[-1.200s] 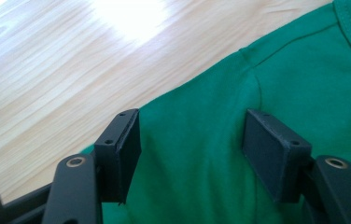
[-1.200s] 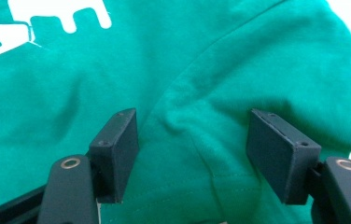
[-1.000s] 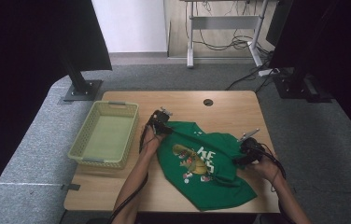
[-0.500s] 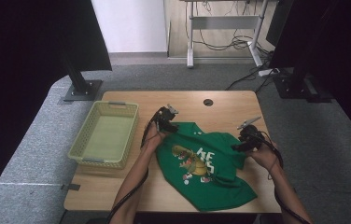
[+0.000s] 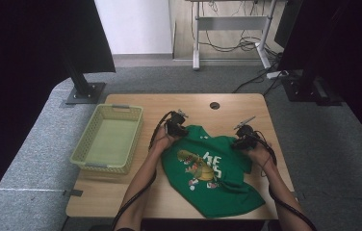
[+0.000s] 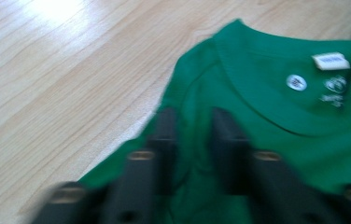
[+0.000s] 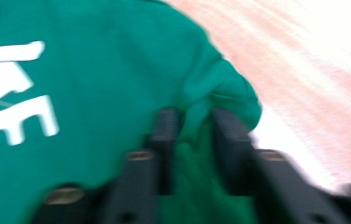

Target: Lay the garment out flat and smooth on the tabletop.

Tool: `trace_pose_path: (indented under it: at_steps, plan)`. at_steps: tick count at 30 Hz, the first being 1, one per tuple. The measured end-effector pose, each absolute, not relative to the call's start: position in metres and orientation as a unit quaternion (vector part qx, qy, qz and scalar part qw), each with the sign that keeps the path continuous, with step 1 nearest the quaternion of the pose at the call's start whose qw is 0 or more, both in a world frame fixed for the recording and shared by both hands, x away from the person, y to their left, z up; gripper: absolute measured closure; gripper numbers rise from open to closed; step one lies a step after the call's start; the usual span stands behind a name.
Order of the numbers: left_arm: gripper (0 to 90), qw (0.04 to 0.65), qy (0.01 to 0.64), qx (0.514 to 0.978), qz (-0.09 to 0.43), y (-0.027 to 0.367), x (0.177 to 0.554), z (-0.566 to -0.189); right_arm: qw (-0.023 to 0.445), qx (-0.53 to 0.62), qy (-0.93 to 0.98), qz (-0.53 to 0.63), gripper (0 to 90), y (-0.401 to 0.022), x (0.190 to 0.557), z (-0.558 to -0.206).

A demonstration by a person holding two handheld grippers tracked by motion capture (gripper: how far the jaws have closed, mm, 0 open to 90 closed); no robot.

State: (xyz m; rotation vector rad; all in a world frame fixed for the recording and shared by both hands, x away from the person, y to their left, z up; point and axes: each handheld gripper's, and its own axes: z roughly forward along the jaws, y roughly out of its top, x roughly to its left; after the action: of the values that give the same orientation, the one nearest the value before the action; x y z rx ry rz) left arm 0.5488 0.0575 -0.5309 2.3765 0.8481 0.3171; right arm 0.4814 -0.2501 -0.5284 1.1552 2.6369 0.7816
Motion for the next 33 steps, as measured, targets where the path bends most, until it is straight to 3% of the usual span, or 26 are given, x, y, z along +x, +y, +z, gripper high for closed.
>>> trace_pose_path:
  at_steps: [2, 3, 5, 6, 7, 8, 9, 10, 11, 12, 13, 14, 15, 16, 18, 23, 33]
  plan:
    - [85.9, 0.28, 0.31, 0.897, 0.143, 0.054, 0.546, -0.527, 0.079, 0.381, 0.885, 0.256, 85.0, -0.249, 0.479, -0.528]
    - [85.9, 0.318, 0.31, 0.879, 0.176, 0.058, 0.541, -0.511, 0.099, 0.374, 0.891, 0.238, 85.5, -0.246, 0.474, -0.522]
    - [86.1, 0.318, 0.31, 0.879, 0.176, 0.058, 0.541, -0.511, 0.115, 0.373, 0.882, 0.263, 85.5, -0.252, 0.467, -0.504]
    - [86.1, 0.402, 0.336, 0.821, 0.226, 0.071, 0.534, -0.484, 0.115, 0.373, 0.882, 0.263, 85.5, -0.252, 0.467, -0.504]
    - [84.7, 0.402, 0.336, 0.821, 0.226, 0.071, 0.534, -0.484, 0.115, 0.373, 0.882, 0.263, 85.5, -0.252, 0.467, -0.504]
    - [84.7, 0.416, 0.356, 0.798, 0.251, 0.074, 0.536, -0.477, 0.147, 0.377, 0.861, 0.308, 84.9, -0.266, 0.455, -0.471]
    - [74.8, 0.416, 0.356, 0.798, 0.251, 0.074, 0.536, -0.477, 0.147, 0.377, 0.861, 0.308, 84.9, -0.266, 0.455, -0.471]
    - [74.8, 0.416, 0.356, 0.798, 0.251, 0.074, 0.536, -0.477, 0.171, 0.386, 0.841, 0.338, 84.9, -0.274, 0.453, -0.46]
    - [74.8, 0.362, 0.398, 0.8, 0.264, 0.075, 0.547, -0.483, 0.171, 0.386, 0.841, 0.338, 72.9, -0.274, 0.453, -0.46]
    - [50.0, 0.362, 0.398, 0.8, 0.264, 0.075, 0.547, -0.483, 0.171, 0.386, 0.841, 0.338, 72.9, -0.274, 0.453, -0.46]
    - [50.0, 0.362, 0.398, 0.8, 0.264, 0.075, 0.547, -0.483, 0.208, 0.416, 0.838, 0.286, 72.9, -0.282, 0.463, -0.467]
    - [50.0, 0.365, 0.41, 0.803, 0.233, 0.082, 0.544, -0.487, 0.208, 0.416, 0.838, 0.286, 48.3, -0.282, 0.463, -0.467]
    - [39.9, 0.365, 0.41, 0.803, 0.233, 0.082, 0.544, -0.487, 0.208, 0.416, 0.838, 0.286, 48.3, -0.282, 0.463, -0.467]
    - [39.9, 0.338, 0.395, 0.82, 0.239, 0.084, 0.537, -0.49, 0.195, 0.427, 0.837, 0.281, 44.0, -0.289, 0.463, -0.481]
    - [36.7, 0.338, 0.395, 0.82, 0.239, 0.084, 0.537, -0.49, 0.18, 0.432, 0.838, 0.279, 44.0, -0.292, 0.464, -0.491]
    - [33.9, 0.333, 0.365, 0.846, 0.201, 0.087, 0.511, -0.489, 0.165, 0.424, 0.845, 0.28, 35.5, -0.287, 0.463, -0.498]
    - [31.3, 0.308, 0.332, 0.876, 0.164, 0.093, 0.469, -0.499, 0.136, 0.41, 0.857, 0.282, 29.3, -0.282, 0.443, -0.502]
